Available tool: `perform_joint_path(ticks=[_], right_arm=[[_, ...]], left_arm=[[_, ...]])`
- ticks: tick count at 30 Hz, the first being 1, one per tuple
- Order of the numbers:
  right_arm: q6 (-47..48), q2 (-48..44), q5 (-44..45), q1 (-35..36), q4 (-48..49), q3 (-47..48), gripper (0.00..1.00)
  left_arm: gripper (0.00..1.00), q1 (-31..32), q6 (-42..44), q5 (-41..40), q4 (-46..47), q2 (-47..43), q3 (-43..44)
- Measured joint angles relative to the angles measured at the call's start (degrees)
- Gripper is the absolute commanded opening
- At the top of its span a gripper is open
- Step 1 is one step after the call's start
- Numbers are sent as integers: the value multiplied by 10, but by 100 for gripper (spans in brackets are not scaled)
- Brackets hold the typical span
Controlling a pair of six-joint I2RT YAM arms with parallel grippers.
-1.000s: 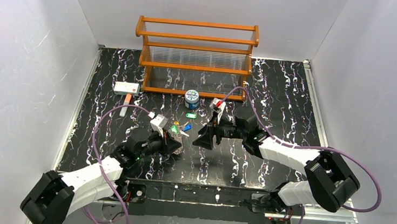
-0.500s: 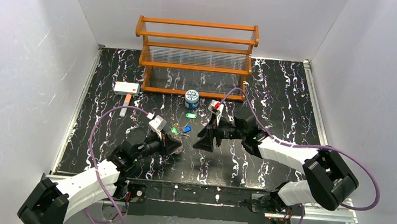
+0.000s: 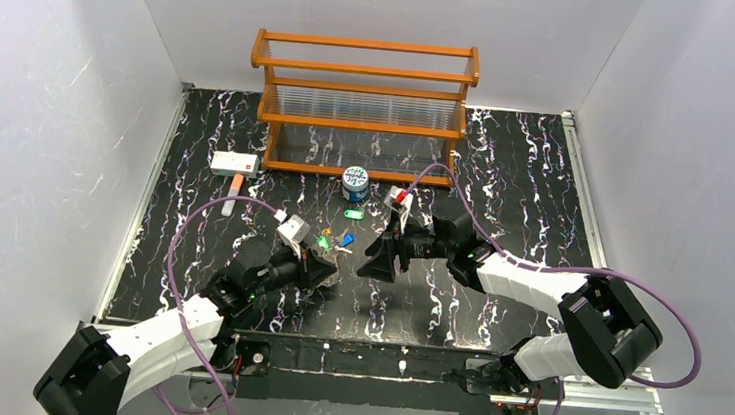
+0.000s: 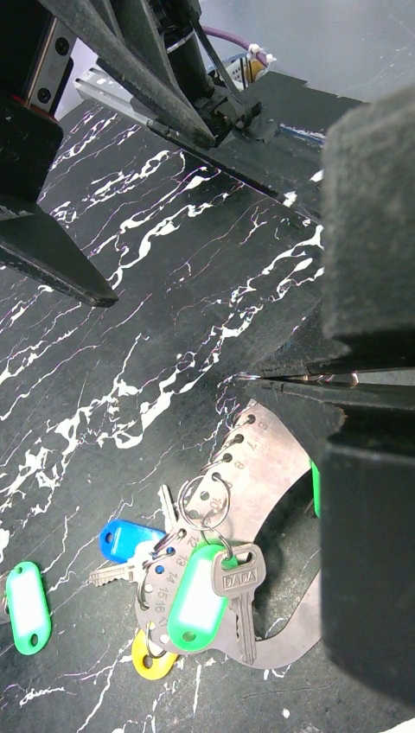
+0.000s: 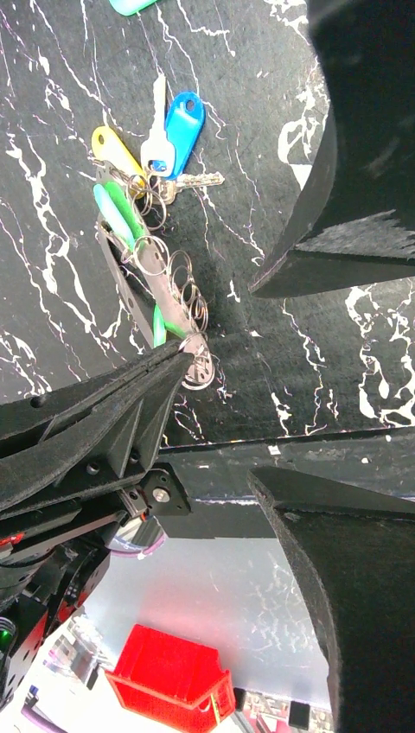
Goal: Put the keys on the keyring
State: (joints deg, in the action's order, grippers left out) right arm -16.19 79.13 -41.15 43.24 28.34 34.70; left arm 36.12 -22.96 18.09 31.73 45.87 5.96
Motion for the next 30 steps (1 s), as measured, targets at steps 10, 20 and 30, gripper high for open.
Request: perform_joint_path(ticks=[10,20,30], right_arm=[[0,5,-4,0,0,0,79],[-3,21,-1,0,-2,0,80],[-3,47,15,0,-26,15,81]], left_arm=[[0,0,0,12,0,-2,0],[0,4,-11,19,-1,5,0],[68,5,-43,-23,-65,42,56]])
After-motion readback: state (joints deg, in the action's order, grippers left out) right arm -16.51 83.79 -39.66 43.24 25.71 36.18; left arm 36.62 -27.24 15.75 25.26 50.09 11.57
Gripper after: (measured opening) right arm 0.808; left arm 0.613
